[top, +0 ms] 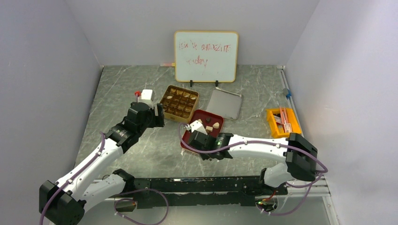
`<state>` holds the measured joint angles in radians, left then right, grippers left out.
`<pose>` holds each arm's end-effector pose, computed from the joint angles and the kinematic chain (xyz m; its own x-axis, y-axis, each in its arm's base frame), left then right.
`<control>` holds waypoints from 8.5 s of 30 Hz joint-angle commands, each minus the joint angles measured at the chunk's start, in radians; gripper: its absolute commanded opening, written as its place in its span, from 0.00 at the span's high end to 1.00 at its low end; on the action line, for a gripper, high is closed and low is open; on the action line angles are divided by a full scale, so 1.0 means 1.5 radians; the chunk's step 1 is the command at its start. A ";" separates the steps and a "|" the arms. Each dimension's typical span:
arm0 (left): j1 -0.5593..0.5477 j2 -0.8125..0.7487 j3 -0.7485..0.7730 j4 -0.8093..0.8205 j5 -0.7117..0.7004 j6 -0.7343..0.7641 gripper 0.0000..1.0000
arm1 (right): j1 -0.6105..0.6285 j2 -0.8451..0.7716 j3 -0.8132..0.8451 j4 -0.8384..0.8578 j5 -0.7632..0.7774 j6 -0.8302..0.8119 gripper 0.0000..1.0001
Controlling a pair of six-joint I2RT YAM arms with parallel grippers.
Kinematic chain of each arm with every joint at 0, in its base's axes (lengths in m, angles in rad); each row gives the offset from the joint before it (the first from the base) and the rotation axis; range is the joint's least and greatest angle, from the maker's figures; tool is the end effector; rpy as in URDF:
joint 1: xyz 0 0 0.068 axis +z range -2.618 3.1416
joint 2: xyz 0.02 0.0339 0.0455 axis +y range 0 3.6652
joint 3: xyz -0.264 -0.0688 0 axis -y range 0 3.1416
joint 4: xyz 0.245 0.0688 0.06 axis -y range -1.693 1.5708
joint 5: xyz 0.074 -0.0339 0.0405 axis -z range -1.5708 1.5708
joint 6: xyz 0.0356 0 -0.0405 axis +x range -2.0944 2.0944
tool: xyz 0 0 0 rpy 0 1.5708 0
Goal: Pack the chocolate
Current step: Pick up the fake chocolate from the plate, then place the fake chocolate in the packing box, then pick up the fake chocolate from the plate.
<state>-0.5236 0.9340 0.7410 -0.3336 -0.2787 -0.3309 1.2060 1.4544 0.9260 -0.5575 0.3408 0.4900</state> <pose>0.1855 -0.0958 0.2833 -0.5009 -0.0715 -0.8625 0.1184 0.9816 -0.1501 0.1115 0.2586 0.2089 -0.6667 -0.5025 -0.5504 -0.5793 0.8141 -0.0415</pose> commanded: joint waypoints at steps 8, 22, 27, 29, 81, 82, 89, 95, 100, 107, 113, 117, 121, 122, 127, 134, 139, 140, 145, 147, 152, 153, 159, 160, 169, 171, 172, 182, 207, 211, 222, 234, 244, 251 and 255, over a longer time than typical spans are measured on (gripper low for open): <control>-0.002 -0.020 0.013 0.024 -0.015 -0.008 0.17 | 0.003 -0.044 0.102 -0.054 0.045 -0.008 1.00; -0.003 -0.028 0.017 0.022 -0.026 -0.001 0.16 | -0.027 0.027 0.279 -0.085 0.080 -0.063 1.00; -0.003 -0.037 0.014 0.020 -0.030 0.002 0.16 | -0.110 0.098 0.353 -0.067 0.057 -0.099 1.00; -0.003 -0.041 0.013 0.019 -0.030 0.003 0.16 | -0.143 0.128 0.383 -0.052 0.042 -0.116 1.00; -0.003 -0.023 0.003 0.023 -0.017 0.018 0.16 | -0.279 0.462 0.686 -0.007 -0.036 -0.180 0.97; -0.003 -0.023 0.004 0.023 -0.017 0.018 0.16 | -0.279 0.462 0.686 -0.007 -0.037 -0.181 0.95; -0.003 -0.026 0.004 0.024 -0.015 0.014 0.16 | -0.283 0.457 0.677 -0.001 -0.039 -0.183 0.88; -0.002 -0.024 0.004 0.024 -0.014 0.009 0.16 | -0.285 0.452 0.665 0.005 -0.042 -0.184 0.83; -0.003 -0.028 0.002 0.023 -0.013 0.005 0.16 | -0.289 0.446 0.655 0.009 -0.044 -0.185 0.80; -0.003 -0.029 0.001 0.020 -0.013 0.001 0.16 | -0.292 0.440 0.646 0.015 -0.049 -0.185 0.77; -0.003 -0.031 0.000 0.018 -0.014 0.000 0.16 | -0.292 0.437 0.644 0.017 -0.049 -0.186 0.74; -0.002 -0.032 0.000 0.018 -0.014 -0.001 0.16 | -0.292 0.434 0.643 0.019 -0.052 -0.186 0.71; -0.003 -0.033 0.001 0.016 -0.014 -0.002 0.16 | -0.292 0.432 0.642 0.019 -0.053 -0.185 0.69; -0.003 -0.034 0.001 0.016 -0.014 -0.002 0.16 | -0.292 0.431 0.642 0.018 -0.053 -0.185 0.69; -0.003 -0.038 0.001 0.012 -0.014 -0.003 0.16 | -0.292 0.426 0.639 0.019 -0.054 -0.184 0.68; -0.003 -0.041 0.002 0.009 -0.013 -0.004 0.16 | -0.292 0.419 0.633 0.024 -0.057 -0.183 0.67; -0.003 -0.043 0.003 0.007 -0.013 -0.005 0.17 | -0.292 0.414 0.628 0.027 -0.055 -0.182 0.67; -0.002 -0.043 0.003 0.007 -0.013 -0.006 0.17 | -0.292 0.414 0.626 0.028 -0.054 -0.182 0.67; -0.003 -0.045 0.001 0.005 -0.015 -0.006 0.17 | -0.292 0.399 0.614 0.037 -0.048 -0.180 0.72; -0.003 -0.046 0.001 0.004 -0.016 -0.006 0.16 | -0.292 0.388 0.608 0.038 -0.045 -0.181 0.73; -0.003 -0.051 -0.002 0.000 -0.020 -0.009 0.17 | -0.292 0.347 0.587 0.035 -0.037 -0.178 0.75; -0.003 -0.053 -0.003 -0.001 -0.021 -0.009 0.16 | -0.291 0.334 0.580 0.033 -0.035 -0.177 0.75; -0.003 -0.057 -0.004 -0.004 -0.020 -0.014 0.17 | -0.282 0.229 0.495 0.023 -0.018 -0.169 0.76; -0.004 -0.057 -0.004 -0.004 -0.020 -0.014 0.17 | -0.278 0.207 0.474 0.020 -0.016 -0.166 0.76; -0.004 -0.049 -0.006 0.005 -0.013 -0.017 0.17 | -0.168 -0.019 0.265 -0.053 0.020 -0.089 0.77; -0.006 -0.048 -0.006 0.007 -0.012 -0.017 0.17 | -0.131 -0.054 0.225 -0.091 0.035 -0.051 0.76; -0.006 -0.048 -0.008 0.008 -0.012 -0.018 0.17 | -0.116 -0.070 0.209 -0.105 0.037 -0.034 0.76; -0.012 -0.032 -0.001 0.023 -0.005 -0.017 0.17 | -0.032 -0.162 0.111 -0.201 0.039 0.094 0.75; -0.017 0.001 -0.003 0.048 -0.004 -0.003 0.17 | -0.023 -0.114 0.060 -0.174 0.030 0.113 0.64; -0.016 0.003 -0.004 0.049 -0.006 0.000 0.16 | -0.023 -0.113 0.051 -0.180 0.015 0.120 0.64; -0.017 0.005 -0.025 0.063 -0.001 -0.010 0.16 | 0.002 -0.089 0.010 -0.178 -0.016 0.166 0.63; -0.016 0.005 -0.022 0.057 -0.005 -0.009 0.17 | 0.004 -0.037 -0.008 -0.134 -0.005 0.151 0.61; -0.017 0.012 -0.018 0.061 -0.003 -0.010 0.17 | 0.000 -0.006 0.004 -0.112 0.006 0.127 0.59; -0.017 0.012 -0.022 0.062 -0.005 -0.011 0.17 | -0.022 0.013 0.014 -0.097 0.002 0.103 0.60; -0.017 0.015 -0.020 0.062 -0.006 -0.008 0.17 | -0.028 0.033 0.032 -0.096 0.008 0.091 0.60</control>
<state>-0.5449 0.9535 0.7048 -0.2775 -0.2886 -0.3431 1.1740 1.4807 0.9222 -0.7307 0.3248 0.6563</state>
